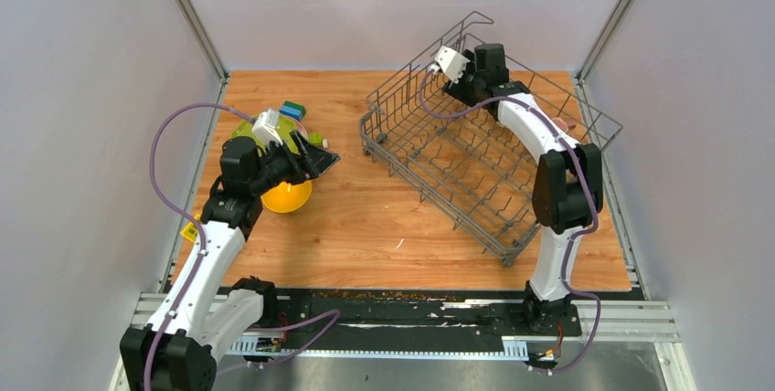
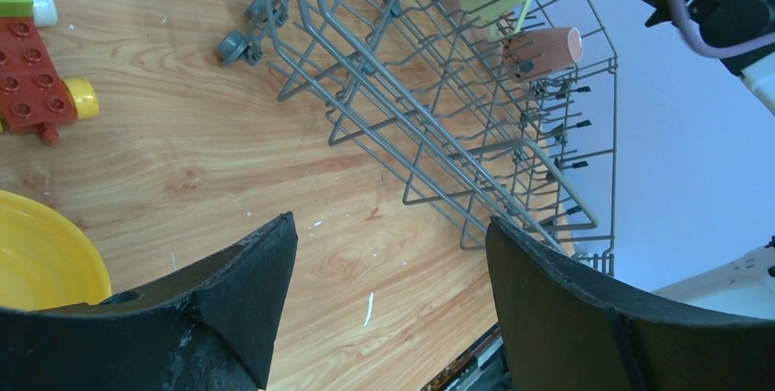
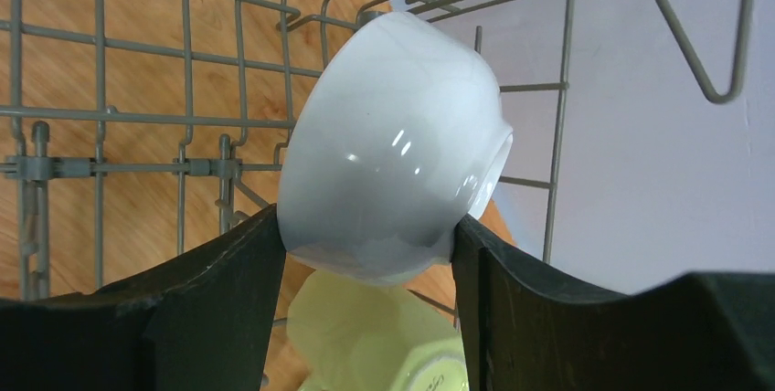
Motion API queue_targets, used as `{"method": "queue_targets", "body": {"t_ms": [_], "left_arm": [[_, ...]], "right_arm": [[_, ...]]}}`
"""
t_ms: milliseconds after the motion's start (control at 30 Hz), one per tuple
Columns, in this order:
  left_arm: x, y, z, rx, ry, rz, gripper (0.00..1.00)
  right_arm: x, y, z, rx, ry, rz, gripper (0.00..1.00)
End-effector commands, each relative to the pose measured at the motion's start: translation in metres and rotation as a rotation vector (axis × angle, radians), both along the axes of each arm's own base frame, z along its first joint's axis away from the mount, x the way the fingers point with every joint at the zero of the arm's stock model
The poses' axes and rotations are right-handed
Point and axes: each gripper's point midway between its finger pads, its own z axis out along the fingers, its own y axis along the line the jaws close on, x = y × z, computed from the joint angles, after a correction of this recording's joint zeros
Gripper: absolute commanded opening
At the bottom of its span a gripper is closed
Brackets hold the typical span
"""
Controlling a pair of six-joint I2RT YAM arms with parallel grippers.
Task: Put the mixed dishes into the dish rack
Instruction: Turn the bowl upside down on the dish rack.
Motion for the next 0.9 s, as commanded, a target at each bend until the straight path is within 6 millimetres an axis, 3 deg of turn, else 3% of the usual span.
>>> {"method": "queue_targets", "body": {"t_ms": [0, 267, 400, 567, 700, 867], "left_arm": [[-0.002, 0.0, 0.021, 0.013, -0.073, -0.018, 0.82], [-0.007, 0.003, 0.027, 0.031, -0.092, -0.014, 0.82], [-0.008, 0.004, 0.027, 0.047, -0.094, -0.014, 0.82], [-0.009, 0.008, 0.027, 0.073, -0.096, -0.008, 0.82], [-0.008, 0.01, 0.026, 0.085, -0.098, 0.0, 0.82], [-0.007, 0.01, 0.025, 0.085, -0.098, 0.002, 0.82]], "right_arm": [[0.019, 0.003, 0.022, -0.109, -0.084, 0.106, 0.26], [0.05, 0.003, 0.005, -0.168, -0.093, 0.172, 0.26], [0.052, 0.013, -0.002, -0.16, -0.091, 0.232, 0.27], [0.052, 0.01, -0.014, -0.175, -0.073, 0.252, 0.38], [0.052, 0.007, -0.021, -0.179, -0.062, 0.26, 0.56], [0.051, 0.008, -0.024, -0.164, -0.057, 0.282, 0.59]]}}
